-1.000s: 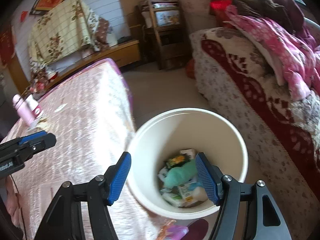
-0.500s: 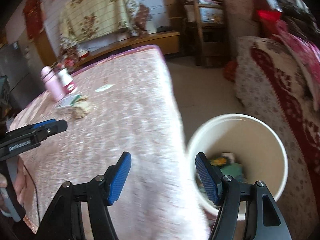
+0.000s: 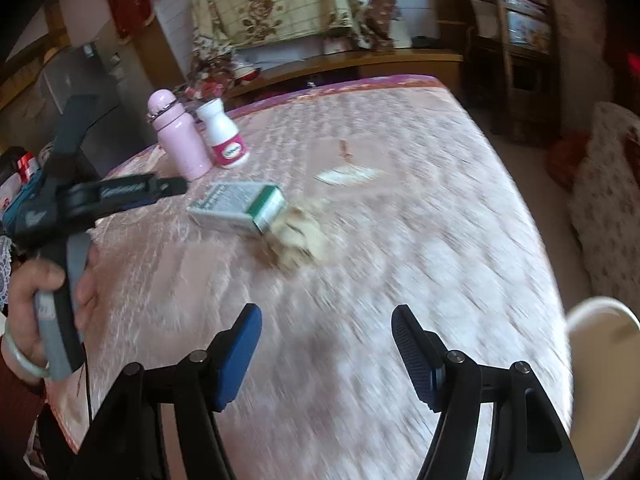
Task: Collect trash
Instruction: 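Grasp the white medicine box with the left tool while the right tool grasps the beige cloth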
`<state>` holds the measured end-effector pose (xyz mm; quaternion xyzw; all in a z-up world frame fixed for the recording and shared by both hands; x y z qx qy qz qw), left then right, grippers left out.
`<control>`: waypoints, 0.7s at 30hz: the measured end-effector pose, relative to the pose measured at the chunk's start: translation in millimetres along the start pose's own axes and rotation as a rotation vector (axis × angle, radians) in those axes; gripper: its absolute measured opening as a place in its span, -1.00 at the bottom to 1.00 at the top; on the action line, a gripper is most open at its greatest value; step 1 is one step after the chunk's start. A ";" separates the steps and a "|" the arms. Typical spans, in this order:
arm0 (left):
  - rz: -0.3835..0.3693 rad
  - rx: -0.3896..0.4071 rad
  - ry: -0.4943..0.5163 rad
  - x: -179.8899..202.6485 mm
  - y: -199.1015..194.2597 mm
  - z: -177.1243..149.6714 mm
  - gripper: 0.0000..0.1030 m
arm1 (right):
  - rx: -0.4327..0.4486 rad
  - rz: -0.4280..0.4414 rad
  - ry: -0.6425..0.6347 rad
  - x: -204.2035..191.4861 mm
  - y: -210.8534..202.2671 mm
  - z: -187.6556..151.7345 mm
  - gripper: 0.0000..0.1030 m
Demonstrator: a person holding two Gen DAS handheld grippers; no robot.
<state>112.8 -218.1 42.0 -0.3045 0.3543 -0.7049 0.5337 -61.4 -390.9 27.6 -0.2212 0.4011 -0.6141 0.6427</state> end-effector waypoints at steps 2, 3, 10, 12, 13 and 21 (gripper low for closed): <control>0.006 -0.005 0.007 0.4 11.8 8.6 0.11 | 0.000 0.029 0.001 -6.0 18.9 12.3 0.38; 0.009 -0.008 0.013 0.1 18.6 12.6 0.11 | -0.006 0.036 -0.001 -7.2 28.6 17.4 0.38; -0.020 -0.085 0.029 -0.4 56.6 20.5 0.11 | 0.002 0.074 0.015 -8.1 64.2 36.7 -0.42; -0.010 -0.109 0.061 2.8 57.6 10.1 0.11 | 0.024 0.073 0.026 -4.0 57.9 35.7 -0.45; -0.008 -0.113 0.081 4.0 53.4 1.7 0.11 | 0.036 0.064 0.032 -0.7 51.6 34.1 -0.45; -0.140 -0.114 0.105 1.4 -6.8 -58.8 0.16 | 0.062 0.042 0.047 24.1 5.5 7.7 -0.45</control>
Point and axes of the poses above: each gripper's, at about its wrist camera, not at the fingertips, and y roughly the way its jaws point, x to its right, z to its top, the point moved 2 cm from there along y, roughly the way its jaws point, and after that the axes turned 2 degrees about -x, right-handed, at the moved point
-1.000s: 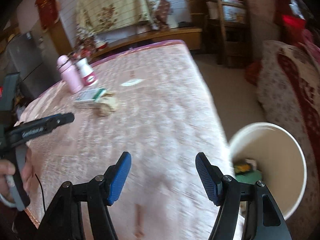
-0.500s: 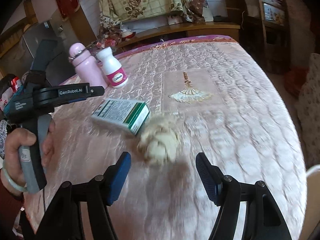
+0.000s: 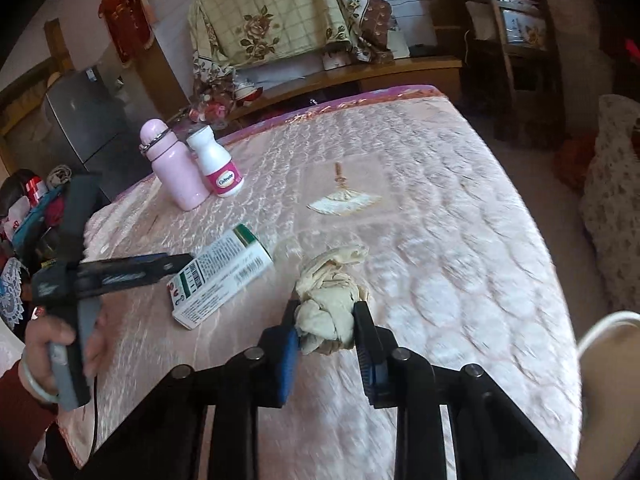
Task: Collect trash
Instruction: 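Grasp the white medicine box with the left tool while the right tool grasps the beige cloth, then carry medicine box and beige cloth over the white bucket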
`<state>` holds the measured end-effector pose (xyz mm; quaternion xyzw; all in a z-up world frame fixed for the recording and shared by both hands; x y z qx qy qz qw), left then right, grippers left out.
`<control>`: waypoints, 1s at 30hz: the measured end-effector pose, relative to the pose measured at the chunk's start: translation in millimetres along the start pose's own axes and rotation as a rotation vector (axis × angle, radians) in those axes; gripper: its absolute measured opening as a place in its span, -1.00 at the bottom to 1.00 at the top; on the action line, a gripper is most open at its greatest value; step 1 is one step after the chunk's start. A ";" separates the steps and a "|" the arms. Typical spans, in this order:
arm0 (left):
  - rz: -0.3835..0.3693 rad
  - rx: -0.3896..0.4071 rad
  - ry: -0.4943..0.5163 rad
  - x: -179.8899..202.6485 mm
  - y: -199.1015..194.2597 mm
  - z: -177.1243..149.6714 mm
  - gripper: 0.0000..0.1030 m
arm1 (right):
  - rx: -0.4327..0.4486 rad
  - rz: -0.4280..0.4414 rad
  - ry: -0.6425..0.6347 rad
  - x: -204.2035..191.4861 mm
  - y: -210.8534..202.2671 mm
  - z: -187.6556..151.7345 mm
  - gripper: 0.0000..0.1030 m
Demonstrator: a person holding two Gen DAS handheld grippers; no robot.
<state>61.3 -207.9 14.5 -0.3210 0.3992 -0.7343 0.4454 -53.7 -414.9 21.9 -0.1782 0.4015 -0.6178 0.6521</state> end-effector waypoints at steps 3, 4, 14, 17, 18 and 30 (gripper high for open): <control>-0.059 0.024 -0.013 12.8 -12.7 -7.2 0.44 | -0.003 -0.013 -0.007 4.4 -9.3 -7.5 -0.45; -0.063 0.037 -0.008 19.1 -13.9 -6.2 0.45 | -0.006 -0.013 0.000 6.8 -11.9 -9.5 -0.45; 0.014 0.030 0.070 72.6 16.2 2.5 0.50 | -0.008 -0.009 0.008 8.5 -38.5 -36.1 -0.45; 0.024 0.005 0.069 79.8 21.0 0.6 0.50 | -0.012 -0.014 0.003 8.3 -44.3 -42.9 -0.45; 0.001 0.003 0.067 81.7 21.8 -0.3 0.50 | -0.009 -0.017 0.002 8.8 -47.7 -45.1 -0.45; 0.049 0.032 0.083 94.3 4.4 -26.6 0.02 | 0.020 -0.024 0.037 17.9 -77.5 -60.8 -0.45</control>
Point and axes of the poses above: each gripper's, at about its wrist camera, not at the fingertips, and y roughly the way its jaws point, x to its right, z to its top, the point moved 2 cm from there along y, roughly the way its jaws point, and after that the axes turned 2 degrees about -x, right-handed, at the moved point
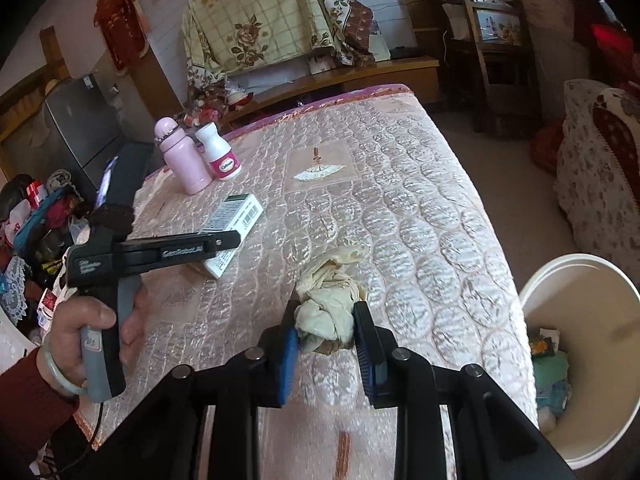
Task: Collect trash
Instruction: 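Carry medicine box and beige cloth over the white bucket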
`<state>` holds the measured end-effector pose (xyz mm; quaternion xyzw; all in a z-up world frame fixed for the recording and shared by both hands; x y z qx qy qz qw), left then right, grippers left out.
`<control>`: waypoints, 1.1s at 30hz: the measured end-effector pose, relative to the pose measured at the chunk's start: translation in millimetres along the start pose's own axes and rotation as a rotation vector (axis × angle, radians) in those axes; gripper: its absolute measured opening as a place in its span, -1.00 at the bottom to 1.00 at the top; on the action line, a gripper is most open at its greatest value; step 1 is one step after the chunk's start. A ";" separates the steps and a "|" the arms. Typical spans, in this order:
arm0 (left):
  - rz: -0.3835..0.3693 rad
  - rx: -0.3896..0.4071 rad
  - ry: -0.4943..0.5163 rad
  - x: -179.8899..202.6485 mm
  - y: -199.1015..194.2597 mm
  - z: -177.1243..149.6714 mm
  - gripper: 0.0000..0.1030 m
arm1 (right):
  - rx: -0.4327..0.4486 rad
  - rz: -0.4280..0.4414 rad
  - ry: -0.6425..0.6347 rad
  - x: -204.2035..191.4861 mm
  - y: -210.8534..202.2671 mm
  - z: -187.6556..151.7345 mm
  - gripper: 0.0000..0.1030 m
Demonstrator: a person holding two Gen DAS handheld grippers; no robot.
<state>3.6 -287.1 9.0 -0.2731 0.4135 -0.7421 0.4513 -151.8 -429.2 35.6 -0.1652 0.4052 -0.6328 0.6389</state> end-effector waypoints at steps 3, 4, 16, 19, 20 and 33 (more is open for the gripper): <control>-0.014 0.025 0.020 11.7 -18.4 -12.5 0.02 | 0.002 -0.006 0.009 2.9 -6.6 -4.3 -0.45; -0.021 0.029 0.025 14.9 -21.7 -14.7 0.02 | 0.003 -0.008 0.011 3.6 -8.3 -5.6 -0.45; -0.112 0.084 0.103 76.2 -69.1 -45.8 0.02 | 0.044 -0.049 0.030 14.9 -46.5 -20.7 -0.45; -0.129 0.088 0.121 91.5 -74.7 -50.4 0.02 | 0.060 -0.064 0.039 22.9 -59.9 -24.9 -0.45; -0.136 0.089 0.123 95.4 -76.0 -51.5 0.02 | 0.062 -0.068 0.043 25.6 -62.4 -25.7 -0.45; -0.213 0.077 0.209 166.8 -86.0 -62.8 0.02 | 0.093 -0.157 0.115 76.7 -107.1 -47.6 -0.45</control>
Point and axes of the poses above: each gripper's, at about its wrist camera, not at the fingertips, and y roughly the way its jaws point, x to its right, z to its top, the point moved 2 cm from there along y, roughly the way its jaws point, and after that the axes turned 2 degrees about -x, right-handed, at the moved point
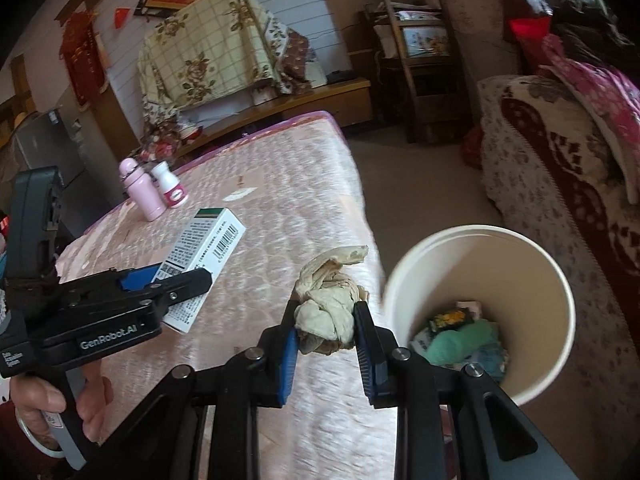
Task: Collect trash
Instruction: 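Carry medicine box and beige cloth over the white bucket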
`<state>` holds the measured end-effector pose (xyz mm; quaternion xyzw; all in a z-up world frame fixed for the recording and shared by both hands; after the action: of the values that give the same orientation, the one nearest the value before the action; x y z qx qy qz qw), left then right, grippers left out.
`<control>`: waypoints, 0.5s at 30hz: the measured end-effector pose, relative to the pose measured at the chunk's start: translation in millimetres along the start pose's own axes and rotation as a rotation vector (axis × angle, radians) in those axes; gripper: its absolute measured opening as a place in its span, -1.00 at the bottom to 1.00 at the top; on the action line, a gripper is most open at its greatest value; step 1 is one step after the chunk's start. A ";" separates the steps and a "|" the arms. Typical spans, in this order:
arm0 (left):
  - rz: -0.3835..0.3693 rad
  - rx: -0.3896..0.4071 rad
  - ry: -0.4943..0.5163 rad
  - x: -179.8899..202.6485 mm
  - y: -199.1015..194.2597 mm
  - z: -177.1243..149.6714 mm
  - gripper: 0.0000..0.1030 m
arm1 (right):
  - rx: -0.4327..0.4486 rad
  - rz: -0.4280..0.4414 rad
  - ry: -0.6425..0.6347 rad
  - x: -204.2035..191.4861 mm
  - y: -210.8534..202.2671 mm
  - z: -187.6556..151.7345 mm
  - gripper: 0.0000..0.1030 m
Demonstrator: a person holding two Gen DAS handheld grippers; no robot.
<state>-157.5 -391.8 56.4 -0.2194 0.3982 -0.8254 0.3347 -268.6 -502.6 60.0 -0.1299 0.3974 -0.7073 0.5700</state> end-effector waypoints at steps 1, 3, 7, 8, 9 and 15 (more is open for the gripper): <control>-0.006 -0.001 0.005 4.7 0.9 0.7 0.02 | 0.002 -0.005 0.009 6.1 -2.9 -1.5 -0.45; -0.026 -0.003 0.020 17.4 3.5 2.9 0.02 | 0.005 -0.025 0.025 18.7 -7.8 -3.6 -0.45; -0.053 -0.009 0.056 43.7 10.7 6.9 0.02 | 0.010 -0.067 0.049 43.7 -15.3 -6.3 -0.45; -0.061 -0.014 0.065 51.2 13.6 8.3 0.02 | 0.012 -0.078 0.058 50.7 -16.7 -6.6 -0.45; -0.069 -0.017 0.072 56.8 15.6 9.1 0.02 | 0.013 -0.087 0.067 56.5 -17.8 -6.6 -0.45; -0.089 -0.042 0.112 86.5 33.2 14.4 0.02 | 0.007 -0.138 0.128 94.5 -18.3 -4.9 -0.45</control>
<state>-194.7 -477.3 46.4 -0.1972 0.4234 -0.8420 0.2700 -314.5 -585.9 44.4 -0.1098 0.4206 -0.7532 0.4937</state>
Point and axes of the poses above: each gripper's, at about its wrist camera, not at the fingertips, and y roughly the way its jaws point, x to its right, z to its top, the point moved 2 cm from there along y, roughly the way its jaws point, and after that the axes turned 2 degrees about -x, right-handed, at the moved point
